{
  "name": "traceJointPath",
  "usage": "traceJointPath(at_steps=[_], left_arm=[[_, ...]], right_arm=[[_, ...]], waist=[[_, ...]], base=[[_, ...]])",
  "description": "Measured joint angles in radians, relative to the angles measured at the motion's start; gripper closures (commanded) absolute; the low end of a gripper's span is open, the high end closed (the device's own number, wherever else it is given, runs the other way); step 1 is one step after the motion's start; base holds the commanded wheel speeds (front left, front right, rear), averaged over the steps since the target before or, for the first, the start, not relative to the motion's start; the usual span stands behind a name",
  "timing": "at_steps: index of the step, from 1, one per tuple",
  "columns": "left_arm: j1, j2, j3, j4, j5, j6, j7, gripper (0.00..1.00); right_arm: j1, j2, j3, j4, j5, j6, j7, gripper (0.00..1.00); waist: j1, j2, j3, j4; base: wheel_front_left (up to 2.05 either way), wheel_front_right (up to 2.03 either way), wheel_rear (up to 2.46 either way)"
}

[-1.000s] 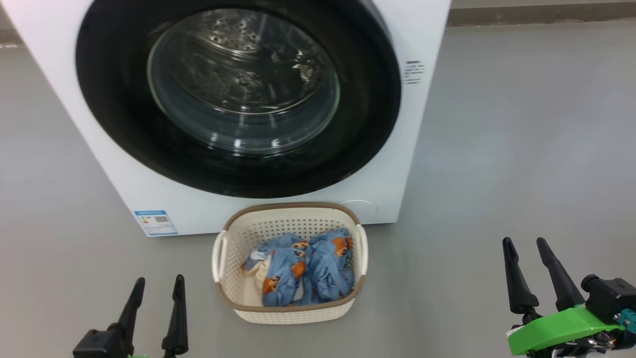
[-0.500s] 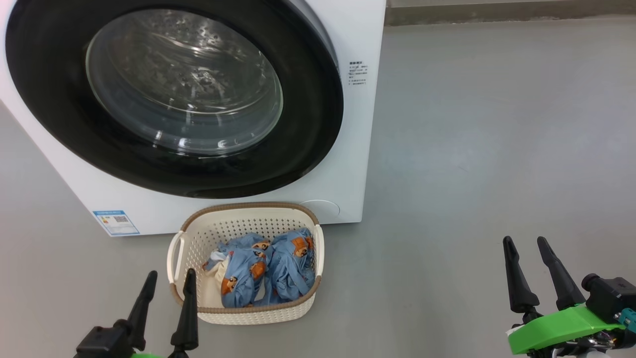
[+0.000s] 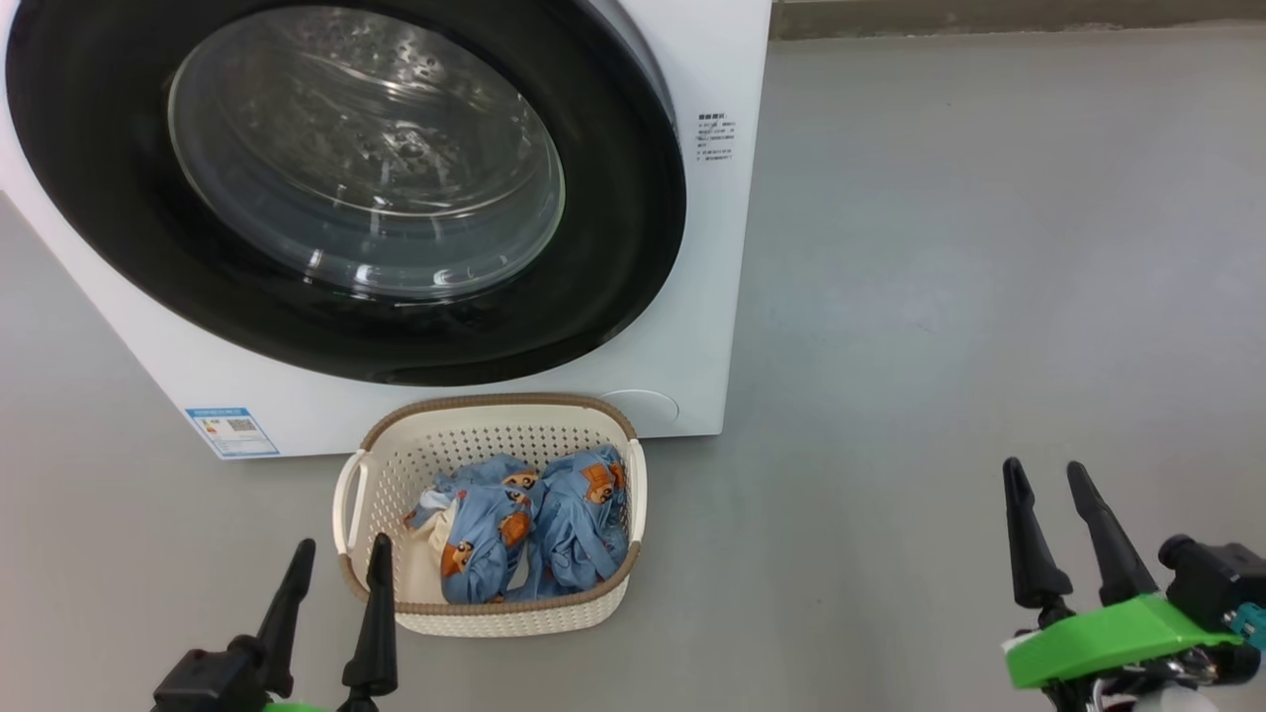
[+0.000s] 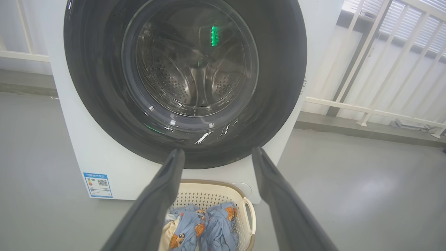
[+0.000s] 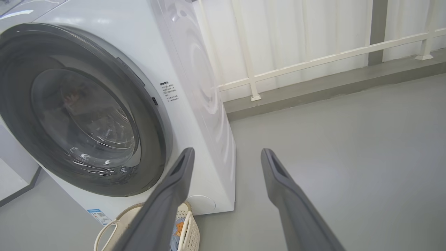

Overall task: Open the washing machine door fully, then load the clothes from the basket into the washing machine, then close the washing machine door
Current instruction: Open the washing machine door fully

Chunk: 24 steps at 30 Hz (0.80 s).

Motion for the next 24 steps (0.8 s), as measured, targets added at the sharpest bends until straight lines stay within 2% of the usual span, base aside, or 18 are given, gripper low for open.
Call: traceJointPath(at_steps=[1, 6, 14, 24], left_arm=[[0.000, -0.001, -0.001, 0.000, 0.000, 0.000, 0.000, 0.00], [0.000, -0.004, -0.004, 0.000, -0.001, 0.000, 0.000, 0.00], [-0.029, -0.004, -0.021, 0.000, -0.005, 0.000, 0.000, 0.00], [-0.078, -0.006, -0.044, 0.000, -0.027, 0.000, 0.000, 0.00]], right_arm=[[-0.007, 0.002, 0.003, 0.003, 0.002, 0.000, 0.000, 1.00], [-0.072, 0.017, 0.009, 0.006, 0.057, 0.000, 0.000, 1.00], [-0.238, 0.041, 0.025, 0.021, 0.248, 0.000, 0.000, 1.00], [-0.460, -0.005, 0.053, 0.086, 0.455, 0.000, -0.004, 1.00]], waist=[[0.0000, 0.0000, 0.001, 0.001], [0.0000, 0.0000, 0.011, 0.007], [0.0000, 0.0000, 0.042, 0.022], [0.0000, 0.0000, 0.101, 0.068]], base=[[0.00, 0.00, 0.00], [0.00, 0.00, 0.00], [0.00, 0.00, 0.00], [0.00, 0.00, 0.00]])
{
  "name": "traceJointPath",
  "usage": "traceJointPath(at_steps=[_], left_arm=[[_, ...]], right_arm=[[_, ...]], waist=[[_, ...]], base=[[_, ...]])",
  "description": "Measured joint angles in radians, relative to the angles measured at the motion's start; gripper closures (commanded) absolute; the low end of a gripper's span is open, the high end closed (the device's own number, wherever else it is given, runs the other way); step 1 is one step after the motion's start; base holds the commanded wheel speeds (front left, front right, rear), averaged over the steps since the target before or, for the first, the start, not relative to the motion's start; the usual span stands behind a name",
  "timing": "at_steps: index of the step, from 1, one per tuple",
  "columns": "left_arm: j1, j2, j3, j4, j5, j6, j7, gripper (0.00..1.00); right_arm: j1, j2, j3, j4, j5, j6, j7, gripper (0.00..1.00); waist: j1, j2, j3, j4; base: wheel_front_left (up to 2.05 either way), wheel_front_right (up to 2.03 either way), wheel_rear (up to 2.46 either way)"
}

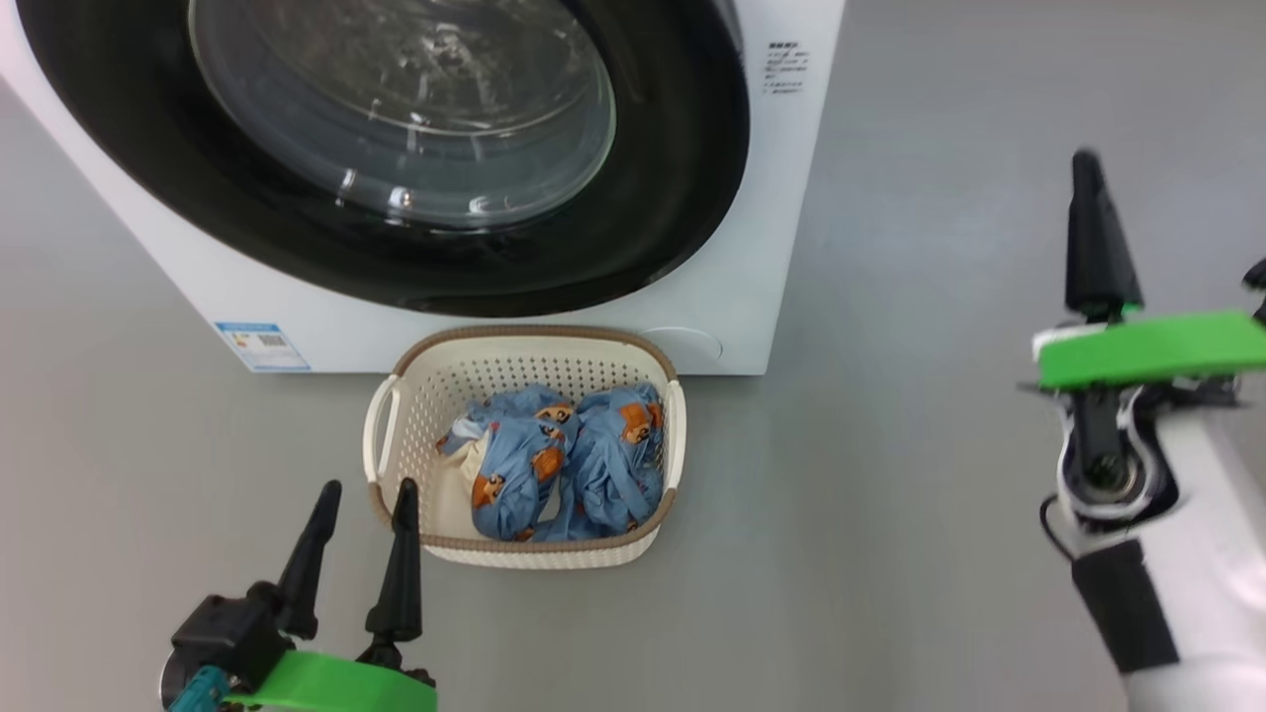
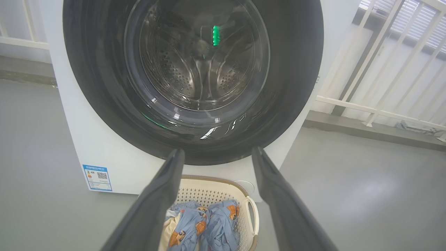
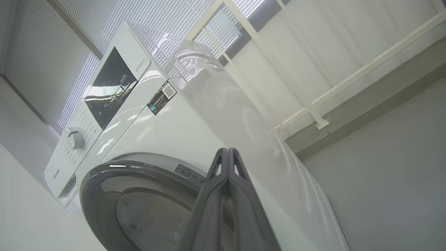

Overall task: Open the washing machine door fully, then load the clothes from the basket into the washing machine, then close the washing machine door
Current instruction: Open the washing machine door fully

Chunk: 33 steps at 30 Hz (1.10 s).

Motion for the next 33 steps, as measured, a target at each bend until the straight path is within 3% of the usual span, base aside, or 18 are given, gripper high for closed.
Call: traceJointPath(at_steps=[6, 13, 16, 24, 33], left_arm=[[-0.026, -0.002, -0.013, -0.009, -0.007, 0.000, 0.000, 0.00], [-0.078, -0.007, -0.032, -0.027, -0.010, 0.000, -0.002, 0.00], [-0.094, -0.010, -0.043, -0.030, -0.016, 0.000, -0.002, 0.00], [-0.141, -0.029, -0.057, -0.032, -0.027, 0.000, -0.002, 0.00], [-0.203, -0.034, -0.077, -0.053, -0.044, 0.000, -0.002, 0.00]], right_arm=[[-0.151, -0.053, 0.059, 0.023, 0.225, 0.000, -0.003, 1.00], [-0.309, -0.173, 0.208, 0.044, 0.392, 0.000, 0.024, 1.00], [-0.364, -0.210, 0.252, 0.036, 0.488, 0.000, 0.078, 1.00], [-0.484, -0.306, 0.360, 0.003, 0.606, 0.000, 0.254, 1.00], [-0.623, -0.360, 0.386, 0.021, 0.684, 0.000, 0.449, 1.00]], waist=[[0.0000, 0.0000, 0.048, 0.022], [0.0000, 0.0000, 0.111, 0.051], [0.0000, 0.0000, 0.138, 0.067], [0.0000, 0.0000, 0.219, 0.110], [0.0000, 0.0000, 0.325, 0.153]], base=[[0.00, 0.00, 0.00], [0.00, 0.00, 0.00], [0.00, 0.00, 0.00], [0.00, 0.00, 0.00], [0.00, 0.00, 0.00]])
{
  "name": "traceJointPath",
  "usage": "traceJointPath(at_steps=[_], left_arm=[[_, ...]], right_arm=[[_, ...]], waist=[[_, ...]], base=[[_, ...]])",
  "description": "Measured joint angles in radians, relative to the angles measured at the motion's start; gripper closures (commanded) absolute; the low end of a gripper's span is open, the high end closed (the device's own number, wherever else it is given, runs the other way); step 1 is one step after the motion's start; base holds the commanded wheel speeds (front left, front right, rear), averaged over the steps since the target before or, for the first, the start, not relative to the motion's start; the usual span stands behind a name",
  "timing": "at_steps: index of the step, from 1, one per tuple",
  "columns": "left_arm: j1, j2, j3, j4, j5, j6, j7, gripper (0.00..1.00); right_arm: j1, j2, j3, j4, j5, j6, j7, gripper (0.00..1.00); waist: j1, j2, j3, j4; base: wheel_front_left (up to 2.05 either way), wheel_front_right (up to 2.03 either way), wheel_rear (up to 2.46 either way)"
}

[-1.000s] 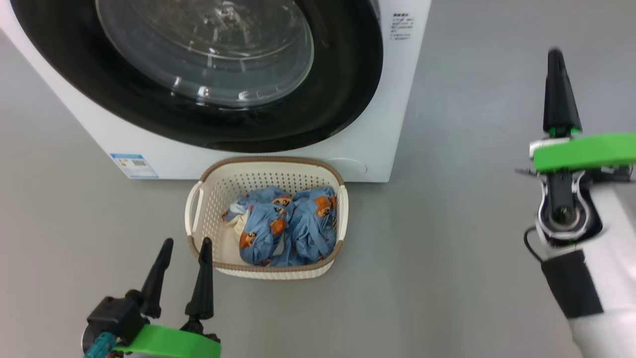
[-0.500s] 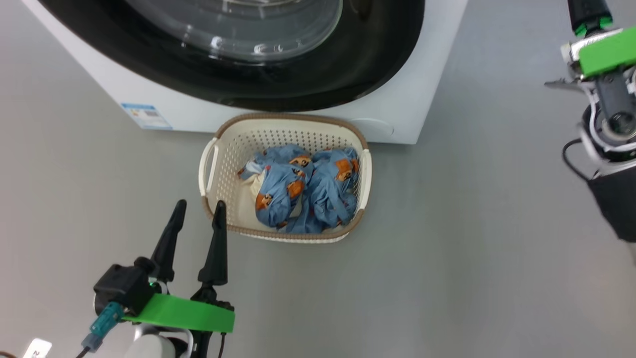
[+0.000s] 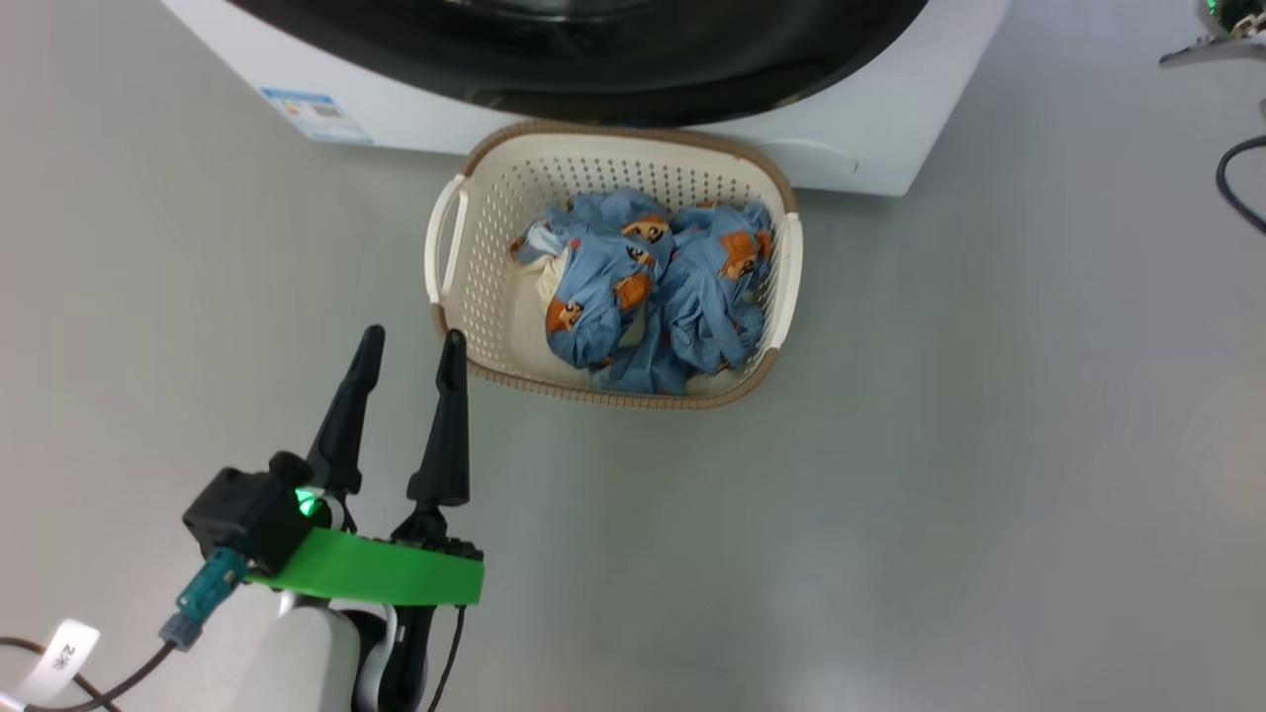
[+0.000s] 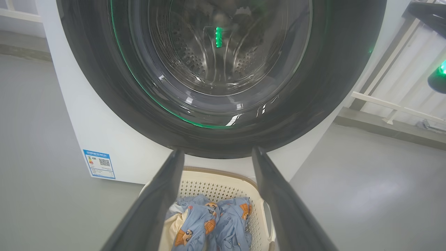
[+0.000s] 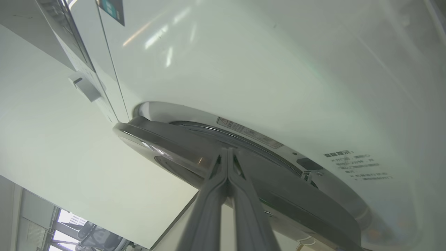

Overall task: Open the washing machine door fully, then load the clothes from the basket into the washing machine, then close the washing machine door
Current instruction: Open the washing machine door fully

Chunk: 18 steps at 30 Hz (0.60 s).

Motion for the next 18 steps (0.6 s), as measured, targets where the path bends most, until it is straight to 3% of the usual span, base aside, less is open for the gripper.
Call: traceJointPath(at_steps=[6, 18], left_arm=[[-0.032, -0.003, -0.014, -0.003, -0.019, 0.000, 0.000, 0.00], [-0.051, -0.004, -0.030, -0.015, -0.046, 0.000, 0.000, 0.00]], right_arm=[[-0.057, 0.000, 0.004, 0.036, 0.040, 0.000, 0.110, 1.00], [-0.126, 0.002, 0.008, 0.058, 0.011, 0.000, 0.148, 1.00]], waist=[[0.0000, 0.0000, 0.055, 0.019], [0.0000, 0.0000, 0.110, 0.051]], base=[[0.00, 0.00, 0.00], [0.00, 0.00, 0.00]])
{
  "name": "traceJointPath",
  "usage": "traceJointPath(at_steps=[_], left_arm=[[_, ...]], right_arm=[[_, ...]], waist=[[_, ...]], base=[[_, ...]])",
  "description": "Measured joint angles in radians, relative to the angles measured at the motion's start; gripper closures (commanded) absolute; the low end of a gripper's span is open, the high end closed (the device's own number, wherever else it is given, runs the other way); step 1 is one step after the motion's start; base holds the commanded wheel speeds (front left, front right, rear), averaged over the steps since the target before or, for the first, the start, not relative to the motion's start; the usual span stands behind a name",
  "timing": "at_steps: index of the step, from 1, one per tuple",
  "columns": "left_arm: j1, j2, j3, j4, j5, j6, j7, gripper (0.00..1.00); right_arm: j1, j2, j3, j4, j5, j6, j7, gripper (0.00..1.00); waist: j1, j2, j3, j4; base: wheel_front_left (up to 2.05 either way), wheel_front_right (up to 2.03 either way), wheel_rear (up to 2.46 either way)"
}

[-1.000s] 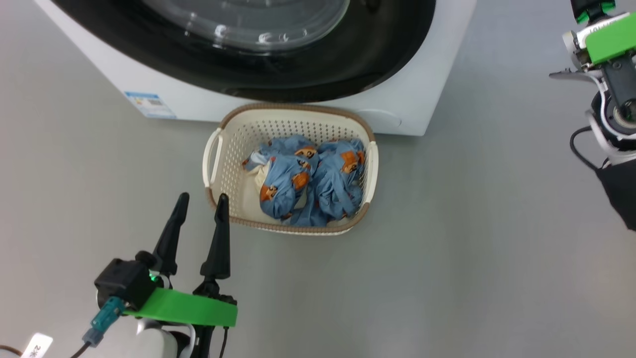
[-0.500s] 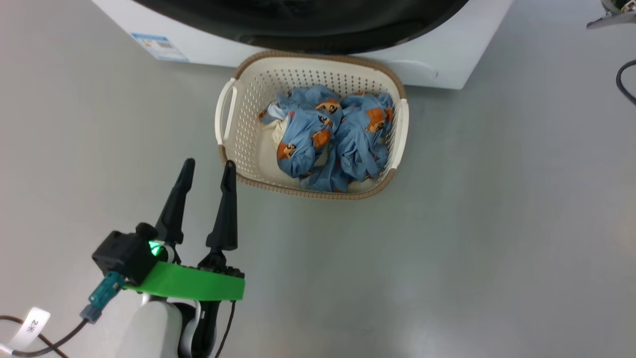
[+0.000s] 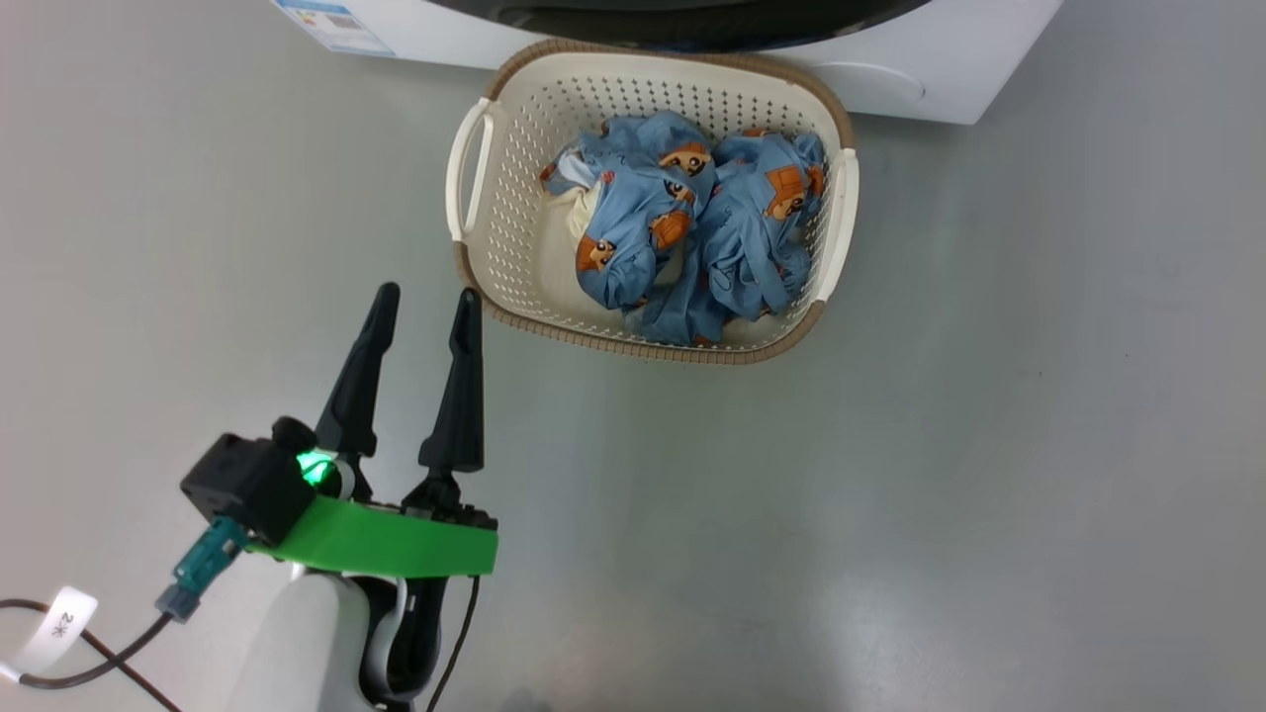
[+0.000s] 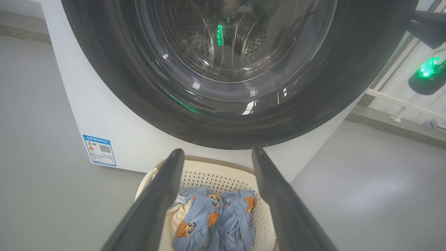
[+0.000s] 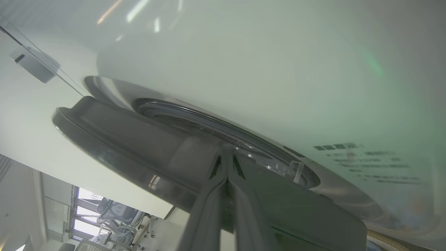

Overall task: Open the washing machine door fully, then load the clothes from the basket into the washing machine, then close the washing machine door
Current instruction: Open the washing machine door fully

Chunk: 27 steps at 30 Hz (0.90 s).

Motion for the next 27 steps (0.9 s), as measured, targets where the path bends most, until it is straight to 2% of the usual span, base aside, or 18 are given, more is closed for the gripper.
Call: traceJointPath(at_steps=[13, 27], left_arm=[[-0.023, -0.001, -0.007, -0.008, -0.023, 0.000, 0.000, 0.00], [-0.009, -0.001, 0.008, 0.011, -0.016, 0.000, 0.000, 0.00]], right_arm=[[-0.054, -0.003, 0.038, -0.002, -0.042, 0.000, 0.016, 1.00], [0.055, 0.005, 0.107, -0.007, -0.032, 0.000, 0.025, 1.00]], waist=[[0.0000, 0.0000, 0.033, 0.011], [0.0000, 0.0000, -0.059, -0.004]], base=[[0.00, 0.00, 0.00], [0.00, 0.00, 0.00]])
